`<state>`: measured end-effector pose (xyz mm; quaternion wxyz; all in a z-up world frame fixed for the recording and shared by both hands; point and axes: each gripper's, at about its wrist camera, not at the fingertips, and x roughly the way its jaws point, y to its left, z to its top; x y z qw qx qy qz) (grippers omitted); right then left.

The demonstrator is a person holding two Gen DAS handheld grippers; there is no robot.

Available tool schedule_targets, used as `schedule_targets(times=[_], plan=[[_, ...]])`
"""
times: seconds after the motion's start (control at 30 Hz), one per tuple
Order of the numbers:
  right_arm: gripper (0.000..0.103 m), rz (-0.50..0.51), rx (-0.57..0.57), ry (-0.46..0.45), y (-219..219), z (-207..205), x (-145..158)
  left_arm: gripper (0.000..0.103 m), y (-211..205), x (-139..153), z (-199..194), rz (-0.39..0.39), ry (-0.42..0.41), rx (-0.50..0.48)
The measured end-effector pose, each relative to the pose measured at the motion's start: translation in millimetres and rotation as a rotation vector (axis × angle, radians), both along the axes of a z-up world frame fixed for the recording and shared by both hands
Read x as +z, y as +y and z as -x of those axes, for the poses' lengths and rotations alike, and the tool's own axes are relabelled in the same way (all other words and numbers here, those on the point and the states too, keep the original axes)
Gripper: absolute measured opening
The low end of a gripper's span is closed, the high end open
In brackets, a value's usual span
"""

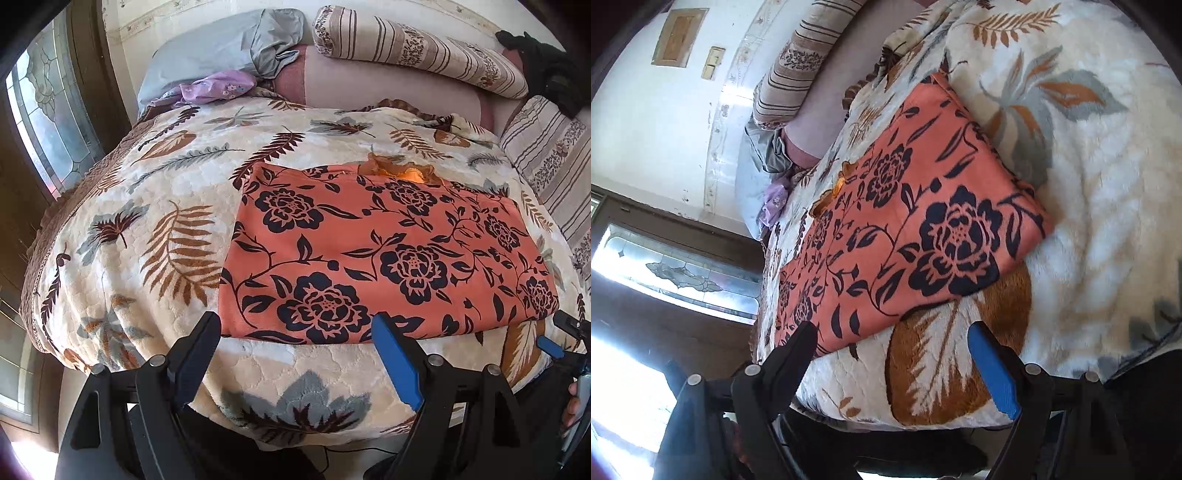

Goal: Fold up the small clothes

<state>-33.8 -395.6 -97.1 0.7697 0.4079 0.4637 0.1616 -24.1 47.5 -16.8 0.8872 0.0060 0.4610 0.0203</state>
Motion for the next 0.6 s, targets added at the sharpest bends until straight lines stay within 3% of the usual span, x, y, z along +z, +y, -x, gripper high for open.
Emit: schedule_targets(times=[0.6], plan=[[0.086,-0.072,-0.203,0.025,-46,-30,-1,0.084,-51,-21,-45,0.035,0.068,-0.044]])
